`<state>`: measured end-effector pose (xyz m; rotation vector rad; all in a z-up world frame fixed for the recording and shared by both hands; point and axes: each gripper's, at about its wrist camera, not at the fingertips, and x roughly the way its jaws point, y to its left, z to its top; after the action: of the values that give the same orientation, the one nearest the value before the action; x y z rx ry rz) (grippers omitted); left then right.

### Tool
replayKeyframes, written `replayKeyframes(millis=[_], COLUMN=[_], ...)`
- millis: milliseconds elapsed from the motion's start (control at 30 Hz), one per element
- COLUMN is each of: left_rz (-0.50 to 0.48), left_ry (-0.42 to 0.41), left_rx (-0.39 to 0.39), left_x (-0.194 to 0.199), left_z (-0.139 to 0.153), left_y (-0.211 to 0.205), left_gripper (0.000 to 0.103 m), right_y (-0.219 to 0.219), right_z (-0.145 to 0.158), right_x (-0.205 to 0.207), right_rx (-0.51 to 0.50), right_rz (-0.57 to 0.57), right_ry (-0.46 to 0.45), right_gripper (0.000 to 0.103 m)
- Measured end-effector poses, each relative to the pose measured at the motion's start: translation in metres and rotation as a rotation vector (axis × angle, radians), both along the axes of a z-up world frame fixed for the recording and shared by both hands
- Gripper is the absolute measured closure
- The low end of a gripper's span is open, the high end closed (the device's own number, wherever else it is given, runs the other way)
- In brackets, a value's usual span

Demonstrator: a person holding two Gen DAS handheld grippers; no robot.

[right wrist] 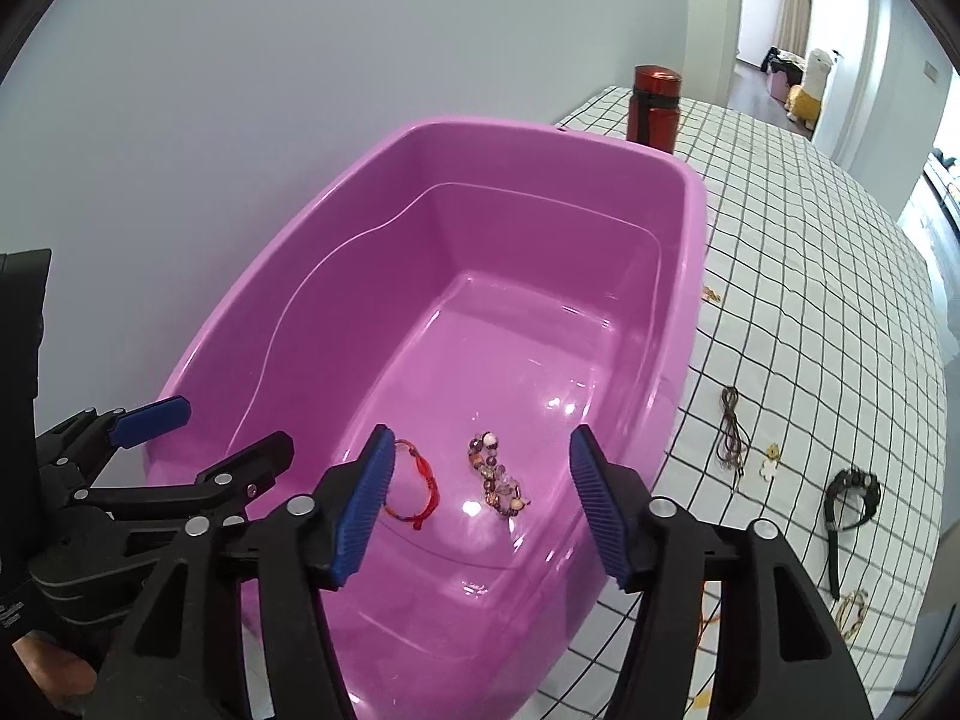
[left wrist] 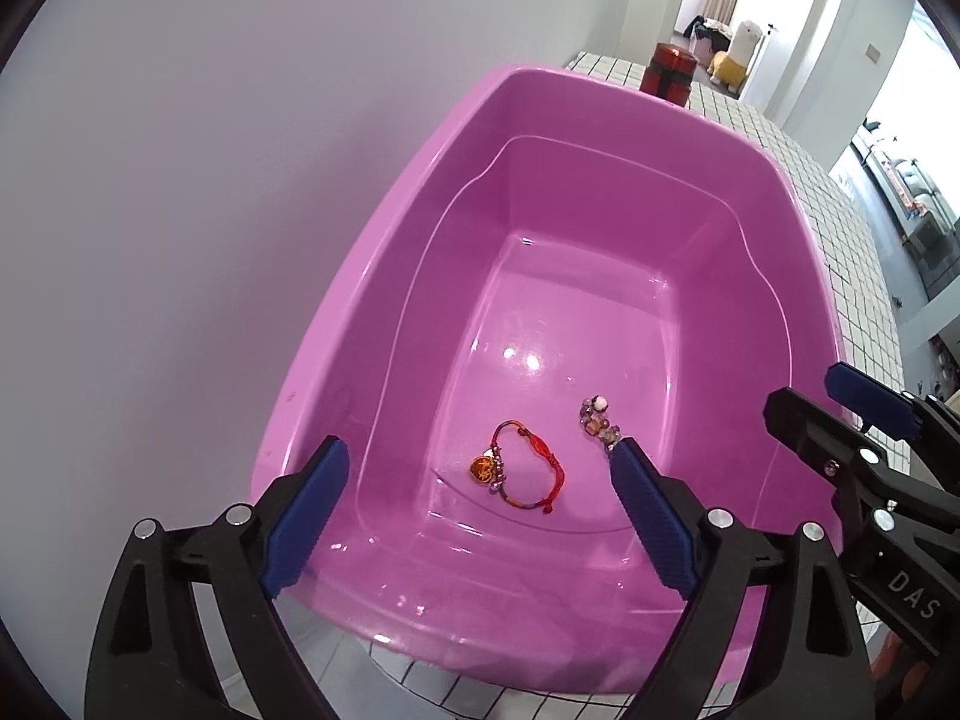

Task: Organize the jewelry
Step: 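Move both tools back over the table toward remaining jewelry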

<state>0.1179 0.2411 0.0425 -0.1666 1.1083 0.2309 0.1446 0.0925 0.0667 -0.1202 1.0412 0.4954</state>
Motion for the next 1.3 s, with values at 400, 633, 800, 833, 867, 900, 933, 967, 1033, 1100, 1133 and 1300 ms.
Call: replayKeyframes(millis=[400,633,800,833,867,900,933,967,1033,1100,1133,1300], left_rz=[-0.147,-0.295,-0.389,-0.417,-0.432,-0.447,-0.462,-0.47,-0.475,-0.467,-0.461,-0.387], left_ry=[-0.097,-0.121,-0.169,-0.173,-0.171,-0.169,-0.168,-0.165,-0.159,-0.145,-0.143,-0.108], left_rx=[0.089,0.041,-0.018,-0.027,-0.03,-0.031,-0.032,-0.031,-0.039,-0.05,-0.052,-0.036], left_x=[-0.04,-0.064,-0.08,-0.083,-0.086,-0.089,-0.092,-0.095,-0.102,-0.109,-0.112,-0.132], left_z=[0.014,0.014,0.018,0.018,0.016,0.014,0.011,0.009,0.002,-0.005,-0.009,-0.036], left_y=[-0.034,-0.077,-0.119,-0.133,-0.142,-0.15,-0.163,-0.174,-0.193,-0.215,-0.223,-0.267], left_gripper=[0.008,0.008,0.007,0.007,0.007,0.007,0.007,0.007,0.007,0.007,0.007,0.007], right_y=[-0.041,-0.104,-0.152,-0.163,-0.175,-0.184,-0.197,-0.209,-0.235,-0.26,-0.27,-0.334], right_z=[0.005,-0.008,-0.015,-0.016,-0.018,-0.02,-0.022,-0.025,-0.03,-0.036,-0.037,-0.058], right_x=[-0.063,-0.105,-0.134,-0.141,-0.147,-0.152,-0.158,-0.164,-0.174,-0.186,-0.191,-0.214], right_rx=[0.0,-0.008,-0.018,-0.023,-0.027,-0.029,-0.031,-0.034,-0.043,-0.052,-0.056,-0.065], right_rz=[-0.16,-0.324,-0.413,-0.43,-0.445,-0.455,-0.469,-0.482,-0.503,-0.514,-0.516,-0.505], right_ry=[-0.073,-0.063,-0.069,-0.065,-0.06,-0.058,-0.056,-0.055,-0.053,-0.054,-0.055,-0.043], right_gripper=[0.039,0.039,0.039,0.039,0.039,0.038,0.038,0.039,0.039,0.038,0.038,0.038])
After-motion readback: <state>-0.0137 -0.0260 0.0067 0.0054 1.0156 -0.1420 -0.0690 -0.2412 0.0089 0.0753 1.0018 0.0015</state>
